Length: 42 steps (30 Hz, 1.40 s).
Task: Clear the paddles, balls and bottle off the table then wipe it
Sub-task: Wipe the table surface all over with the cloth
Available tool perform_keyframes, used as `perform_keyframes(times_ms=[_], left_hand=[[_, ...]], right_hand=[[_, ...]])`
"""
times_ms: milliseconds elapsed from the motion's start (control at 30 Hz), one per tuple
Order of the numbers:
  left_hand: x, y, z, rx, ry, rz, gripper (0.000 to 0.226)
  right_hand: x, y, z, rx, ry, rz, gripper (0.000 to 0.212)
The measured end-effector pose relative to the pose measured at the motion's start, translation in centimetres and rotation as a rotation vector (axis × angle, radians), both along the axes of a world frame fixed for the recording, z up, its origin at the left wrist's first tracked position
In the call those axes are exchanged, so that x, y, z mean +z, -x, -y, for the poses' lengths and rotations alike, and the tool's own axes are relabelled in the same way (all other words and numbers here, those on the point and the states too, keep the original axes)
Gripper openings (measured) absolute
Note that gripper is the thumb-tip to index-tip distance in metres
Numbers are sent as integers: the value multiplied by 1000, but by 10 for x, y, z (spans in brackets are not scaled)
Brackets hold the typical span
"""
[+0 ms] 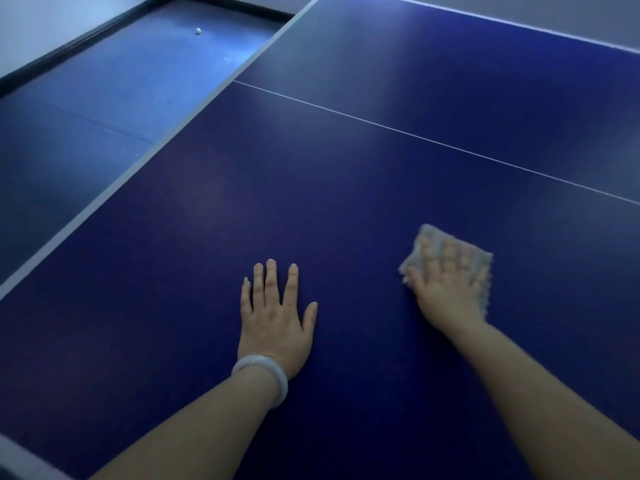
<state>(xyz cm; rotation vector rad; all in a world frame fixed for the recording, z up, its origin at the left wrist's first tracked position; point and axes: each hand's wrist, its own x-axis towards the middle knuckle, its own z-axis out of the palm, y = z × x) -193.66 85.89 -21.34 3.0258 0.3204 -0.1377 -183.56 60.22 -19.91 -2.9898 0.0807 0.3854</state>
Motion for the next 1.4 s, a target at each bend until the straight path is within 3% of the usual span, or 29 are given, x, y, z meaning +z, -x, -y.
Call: perform_keyframes(times_ms=[67,133,300,400,567,733,867,1000,1100,1167,1300,1333,1400], left_hand=[[0,0,0,0,-1,3,73],[-1,1,0,-5,-13,7,73],[2,2,-1,-5,-1,-13,75],[7,1,-6,-31,60,-29,72],[19,27,-35,-80,388,-33,67],[12,123,-56,-64,133,-58,72],[10,154,-42,-74,33,-49,75],[6,154,-38,-67,1,-5,69],[3,154,-39,-55,-17,-8,69],[3,153,-37,-46,-27,-14,67],[5,153,-36,-31,-31,-4,66],[5,153,-36,-34,-30,-5,67],[5,154,-37,-41,-10,-2,67]], right_hand=[[8,-10,27,-267,0,-54,64],[8,9,20,-318,11,-53,64],[-7,104,-37,-29,-36,36,65],[-6,112,-39,5,-23,-10,66],[-3,107,-39,20,-51,-59,67],[2,108,-42,14,-41,-86,66],[10,127,-62,23,-81,-84,67],[2,216,-77,382,-94,45,68],[-2,259,-29,548,-61,116,68],[1,259,15,427,41,172,66],[6,241,38,-232,47,15,68],[6,242,25,-316,33,2,71],[5,258,-16,-210,29,20,67]])
